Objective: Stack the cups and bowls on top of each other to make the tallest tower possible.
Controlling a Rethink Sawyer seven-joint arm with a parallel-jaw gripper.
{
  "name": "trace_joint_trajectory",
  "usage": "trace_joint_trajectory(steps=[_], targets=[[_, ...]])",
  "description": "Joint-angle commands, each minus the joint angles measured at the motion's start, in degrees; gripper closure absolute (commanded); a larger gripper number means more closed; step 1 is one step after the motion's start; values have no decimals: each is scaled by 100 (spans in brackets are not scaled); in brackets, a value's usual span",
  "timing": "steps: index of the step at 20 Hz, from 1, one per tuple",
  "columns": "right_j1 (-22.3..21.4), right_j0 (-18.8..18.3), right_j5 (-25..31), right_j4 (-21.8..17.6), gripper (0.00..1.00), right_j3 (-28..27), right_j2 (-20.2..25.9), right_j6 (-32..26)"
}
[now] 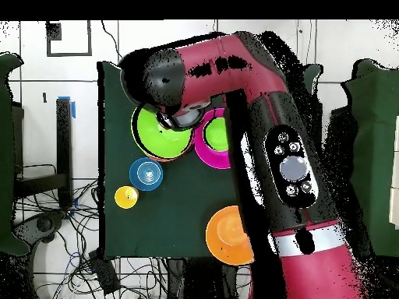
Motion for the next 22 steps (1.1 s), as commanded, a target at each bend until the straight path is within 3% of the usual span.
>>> trace_joint_trajectory(steps=[1,14,22], targets=[[350,-138,625,-475,100,-565,118,-2240],[557,-742,145,-552,100,-469,52,-2762],[577,-862,340,-560,100,-666,118,-2918]])
